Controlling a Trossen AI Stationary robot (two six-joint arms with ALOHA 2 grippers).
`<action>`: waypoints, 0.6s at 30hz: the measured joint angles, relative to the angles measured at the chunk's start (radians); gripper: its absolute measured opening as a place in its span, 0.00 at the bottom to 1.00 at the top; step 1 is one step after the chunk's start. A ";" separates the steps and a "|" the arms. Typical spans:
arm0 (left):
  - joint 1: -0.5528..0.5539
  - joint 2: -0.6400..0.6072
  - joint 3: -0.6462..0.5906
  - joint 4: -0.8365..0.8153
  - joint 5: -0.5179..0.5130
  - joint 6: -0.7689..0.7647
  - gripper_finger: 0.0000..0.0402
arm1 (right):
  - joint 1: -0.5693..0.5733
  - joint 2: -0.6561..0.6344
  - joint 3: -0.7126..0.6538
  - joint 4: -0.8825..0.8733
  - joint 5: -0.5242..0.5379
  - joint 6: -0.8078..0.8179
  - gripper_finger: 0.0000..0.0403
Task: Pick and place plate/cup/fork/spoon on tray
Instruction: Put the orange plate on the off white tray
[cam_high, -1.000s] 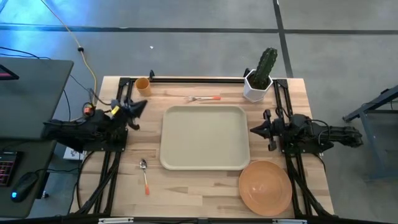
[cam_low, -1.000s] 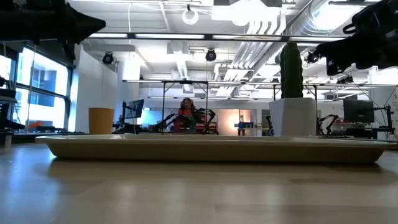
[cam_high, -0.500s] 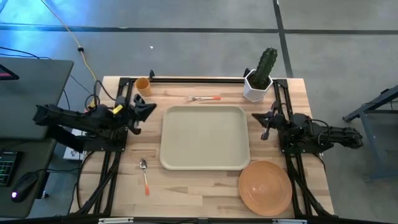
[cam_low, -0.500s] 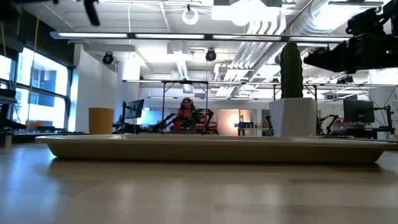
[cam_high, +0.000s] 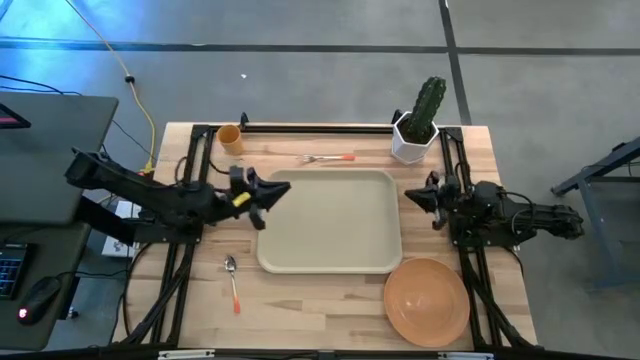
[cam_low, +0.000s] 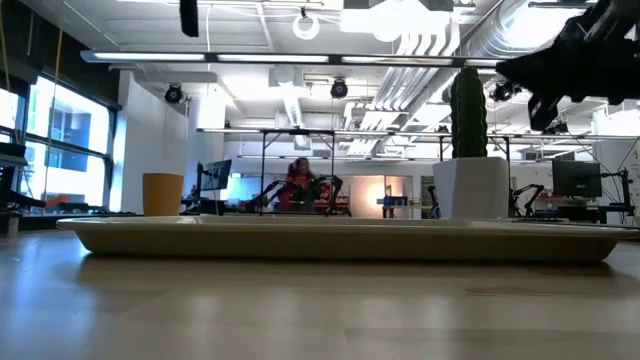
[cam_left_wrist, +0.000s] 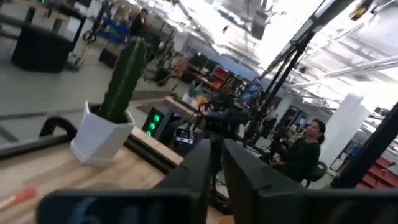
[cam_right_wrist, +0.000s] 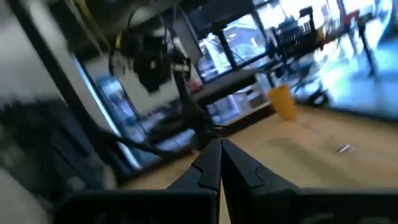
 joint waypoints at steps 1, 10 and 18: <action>0.004 0.024 0.012 0.005 -0.005 -0.010 0.14 | 0.000 0.000 0.000 -0.001 0.022 0.061 0.00; 0.085 0.272 0.138 0.003 0.067 -0.027 0.41 | 0.005 0.006 0.007 0.002 0.164 0.243 0.01; 0.119 0.447 0.292 -0.004 0.069 -0.038 0.51 | 0.073 0.155 0.148 -0.168 0.081 0.194 0.18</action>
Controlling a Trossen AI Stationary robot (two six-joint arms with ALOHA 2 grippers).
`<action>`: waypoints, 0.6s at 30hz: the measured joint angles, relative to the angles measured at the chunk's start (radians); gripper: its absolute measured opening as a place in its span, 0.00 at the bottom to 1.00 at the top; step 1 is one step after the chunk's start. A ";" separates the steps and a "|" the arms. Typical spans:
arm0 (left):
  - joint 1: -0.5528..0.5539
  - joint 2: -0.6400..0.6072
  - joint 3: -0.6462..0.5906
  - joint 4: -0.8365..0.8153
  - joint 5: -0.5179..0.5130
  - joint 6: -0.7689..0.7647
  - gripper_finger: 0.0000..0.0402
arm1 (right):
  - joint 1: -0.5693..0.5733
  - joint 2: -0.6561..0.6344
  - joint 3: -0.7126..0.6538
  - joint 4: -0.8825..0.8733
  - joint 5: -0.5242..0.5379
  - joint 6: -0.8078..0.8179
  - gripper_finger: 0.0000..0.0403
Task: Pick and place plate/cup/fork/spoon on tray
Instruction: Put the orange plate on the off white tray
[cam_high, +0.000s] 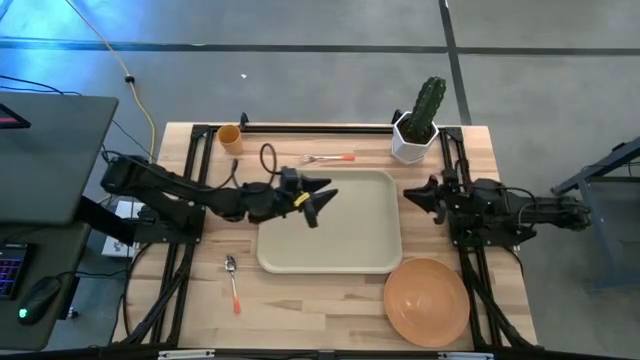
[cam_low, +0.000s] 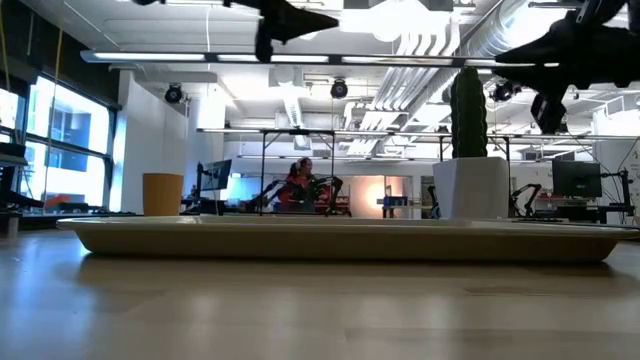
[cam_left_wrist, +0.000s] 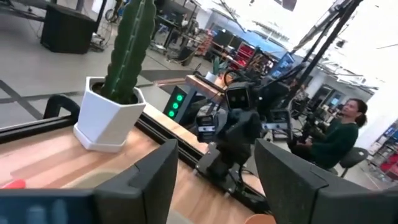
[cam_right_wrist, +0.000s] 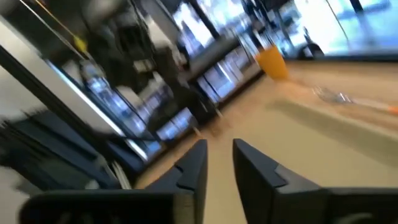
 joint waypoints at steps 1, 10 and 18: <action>0.000 0.011 0.012 -0.003 0.001 -0.005 0.52 | 0.006 0.038 0.025 -0.033 0.000 -0.002 0.21; -0.085 0.030 0.082 -0.214 0.069 -0.064 0.52 | 0.064 0.413 0.284 -0.248 0.107 0.118 0.29; -0.207 0.122 0.169 -0.349 -0.002 -0.214 0.52 | 0.124 0.701 0.544 -0.463 0.239 0.195 0.29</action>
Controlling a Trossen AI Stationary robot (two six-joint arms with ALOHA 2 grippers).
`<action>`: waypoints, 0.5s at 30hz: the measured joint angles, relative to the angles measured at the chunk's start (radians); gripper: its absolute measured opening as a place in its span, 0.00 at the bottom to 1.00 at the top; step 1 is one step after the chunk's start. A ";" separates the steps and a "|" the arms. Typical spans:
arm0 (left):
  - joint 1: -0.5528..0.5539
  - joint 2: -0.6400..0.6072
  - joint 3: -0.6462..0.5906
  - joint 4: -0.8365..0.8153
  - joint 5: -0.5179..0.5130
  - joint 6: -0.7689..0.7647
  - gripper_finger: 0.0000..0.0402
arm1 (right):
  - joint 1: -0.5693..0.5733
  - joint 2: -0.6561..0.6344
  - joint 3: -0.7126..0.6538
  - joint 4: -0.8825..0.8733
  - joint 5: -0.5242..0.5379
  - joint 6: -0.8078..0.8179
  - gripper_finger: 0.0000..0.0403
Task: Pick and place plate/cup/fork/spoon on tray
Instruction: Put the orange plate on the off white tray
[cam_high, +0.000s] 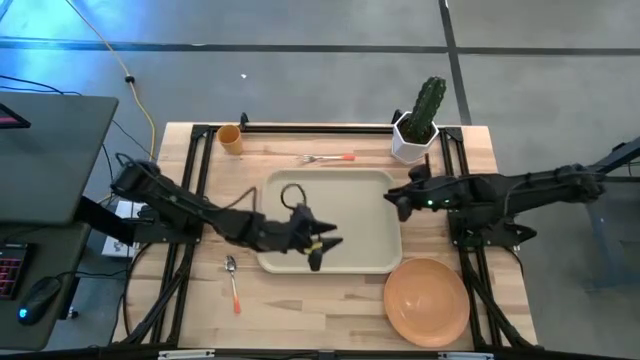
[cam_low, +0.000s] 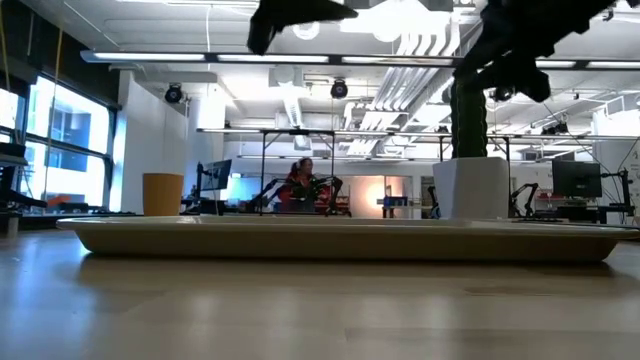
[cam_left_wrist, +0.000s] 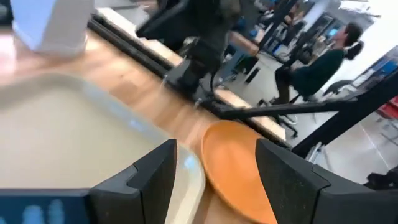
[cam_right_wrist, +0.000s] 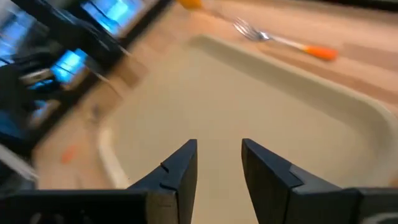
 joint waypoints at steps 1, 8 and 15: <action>-0.008 0.026 0.023 0.008 -0.006 -0.024 0.52 | 0.005 0.027 0.032 -0.062 -0.002 0.019 0.29; -0.031 0.235 0.175 -0.013 -0.032 -0.242 0.52 | 0.007 0.172 0.242 -0.465 -0.094 0.030 0.29; -0.030 0.473 0.371 -0.018 -0.002 -0.363 0.52 | 0.048 0.172 0.310 -0.739 -0.163 -0.110 0.29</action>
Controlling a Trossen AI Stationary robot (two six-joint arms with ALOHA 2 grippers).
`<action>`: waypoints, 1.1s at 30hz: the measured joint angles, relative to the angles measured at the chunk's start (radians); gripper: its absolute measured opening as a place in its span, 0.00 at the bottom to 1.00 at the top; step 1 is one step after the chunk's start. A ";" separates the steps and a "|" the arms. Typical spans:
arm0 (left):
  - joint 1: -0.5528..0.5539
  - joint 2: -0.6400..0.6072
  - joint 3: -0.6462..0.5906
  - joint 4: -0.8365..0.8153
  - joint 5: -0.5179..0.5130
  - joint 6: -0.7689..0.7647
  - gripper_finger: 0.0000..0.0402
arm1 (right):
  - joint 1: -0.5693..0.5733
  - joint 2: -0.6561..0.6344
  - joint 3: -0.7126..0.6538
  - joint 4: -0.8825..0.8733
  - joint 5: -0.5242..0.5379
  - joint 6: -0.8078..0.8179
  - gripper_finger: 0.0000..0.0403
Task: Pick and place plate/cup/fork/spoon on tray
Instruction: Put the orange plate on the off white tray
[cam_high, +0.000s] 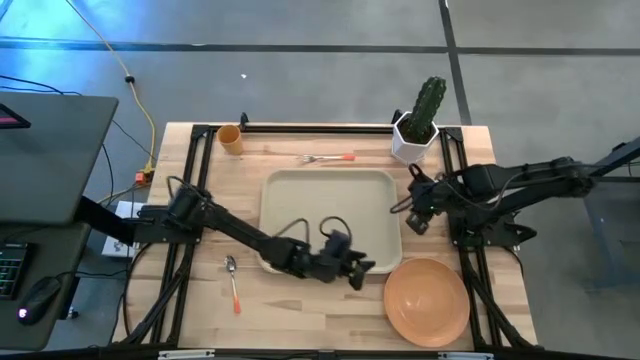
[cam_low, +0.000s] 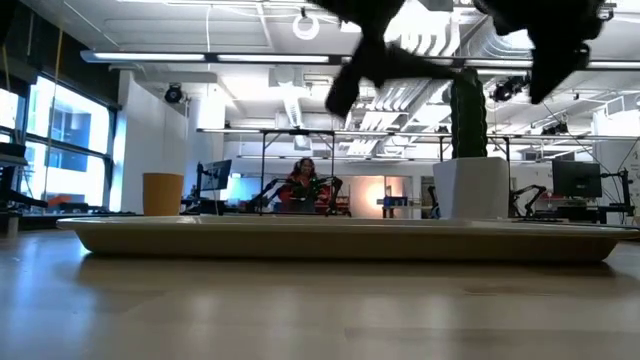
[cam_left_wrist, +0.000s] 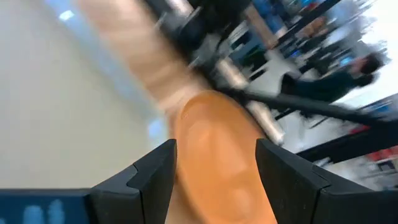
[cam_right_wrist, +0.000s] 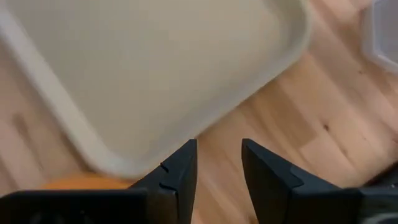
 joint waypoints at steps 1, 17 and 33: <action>0.000 0.046 0.049 0.016 0.027 -0.016 0.52 | 0.010 -0.014 -0.011 -0.012 -0.018 -0.006 0.29; 0.000 0.419 0.595 -0.411 0.292 -0.152 0.52 | 0.188 -0.184 -0.116 -0.045 -0.028 0.122 0.29; 0.025 0.451 0.599 -0.495 0.358 -0.256 0.51 | 0.307 -0.191 -0.116 -0.045 0.007 0.271 0.29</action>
